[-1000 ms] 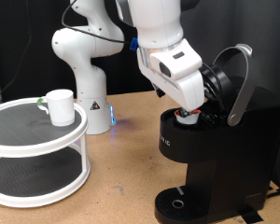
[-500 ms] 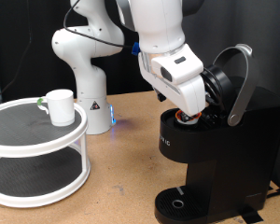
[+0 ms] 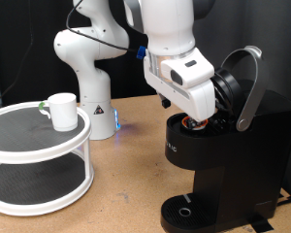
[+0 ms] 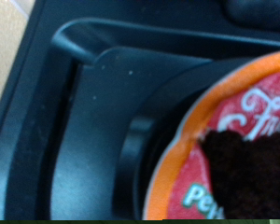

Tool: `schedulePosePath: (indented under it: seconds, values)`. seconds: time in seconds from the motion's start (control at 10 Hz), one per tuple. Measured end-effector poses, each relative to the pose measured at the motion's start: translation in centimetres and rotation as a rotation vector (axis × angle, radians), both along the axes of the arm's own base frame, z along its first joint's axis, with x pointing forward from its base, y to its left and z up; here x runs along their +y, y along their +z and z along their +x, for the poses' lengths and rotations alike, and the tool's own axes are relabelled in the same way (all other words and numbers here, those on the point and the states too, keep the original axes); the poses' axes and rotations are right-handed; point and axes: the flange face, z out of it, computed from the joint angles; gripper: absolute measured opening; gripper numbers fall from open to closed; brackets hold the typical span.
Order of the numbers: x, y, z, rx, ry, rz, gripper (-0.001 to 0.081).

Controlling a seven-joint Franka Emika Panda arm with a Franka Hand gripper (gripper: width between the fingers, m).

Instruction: Make a cup of coffee with the keurig machine

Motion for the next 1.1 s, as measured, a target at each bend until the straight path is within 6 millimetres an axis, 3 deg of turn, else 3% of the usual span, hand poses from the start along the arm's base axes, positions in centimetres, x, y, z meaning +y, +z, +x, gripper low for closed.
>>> schedulePosePath:
  seconds: [0.7, 1.1]
  values:
    - [0.5, 0.0, -0.6, -0.028, -0.045, 0.056, 0.0805]
    - [-0.1, 2.0, -0.7, -0.050, -0.081, 0.170, 0.0805]
